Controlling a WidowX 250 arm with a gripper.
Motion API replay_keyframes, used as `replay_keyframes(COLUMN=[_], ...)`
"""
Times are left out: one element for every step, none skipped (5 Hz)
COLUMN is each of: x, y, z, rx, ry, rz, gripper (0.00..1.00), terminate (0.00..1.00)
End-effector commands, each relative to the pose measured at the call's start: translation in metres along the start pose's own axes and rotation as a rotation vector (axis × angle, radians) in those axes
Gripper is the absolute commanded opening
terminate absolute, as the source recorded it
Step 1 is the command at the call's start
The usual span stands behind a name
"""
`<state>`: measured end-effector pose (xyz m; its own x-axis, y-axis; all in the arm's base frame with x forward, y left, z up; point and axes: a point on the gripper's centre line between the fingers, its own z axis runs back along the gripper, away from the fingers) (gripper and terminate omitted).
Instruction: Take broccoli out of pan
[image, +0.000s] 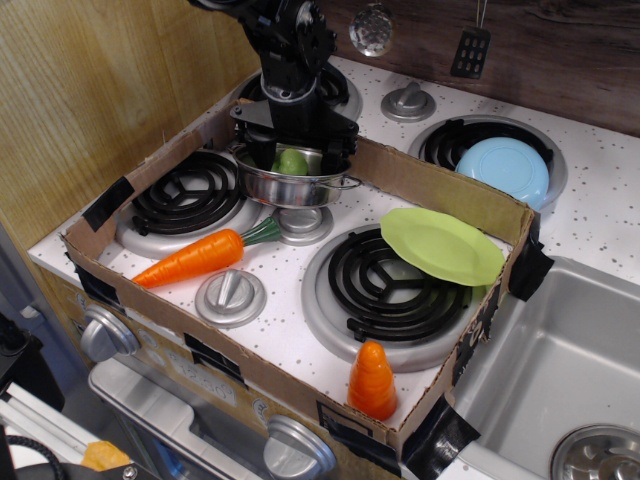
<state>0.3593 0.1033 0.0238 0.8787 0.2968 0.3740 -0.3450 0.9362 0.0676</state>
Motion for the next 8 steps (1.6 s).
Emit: replay_keyframes(x=[0.011,0.015,0.026,0.042,0.051,0.045,0.017,-0.011], y=[0.008,0.011,0.012,0.008,0.003,-0.007,-0.029,-0.050], z=[0.015,0.021,0.036,0.056,0.074,0.114,0.151,0.161], rx=[0.046,0.050,0.066,0.113,0.120,0.139,0.168,0.166], ry=[-0.031,-0.038,-0.051,-0.132,-0.128,-0.078,-0.057,-0.054], rz=[0.009,-0.015,-0.038,-0.033,-0.014,0.063,0.178,0.262], gripper=[0.00,0.00,0.00,0.00,0.00,0.00,0.00,0.00], terminate=[0.00,0.00,0.00,0.00,0.00,0.00,0.00,0.00])
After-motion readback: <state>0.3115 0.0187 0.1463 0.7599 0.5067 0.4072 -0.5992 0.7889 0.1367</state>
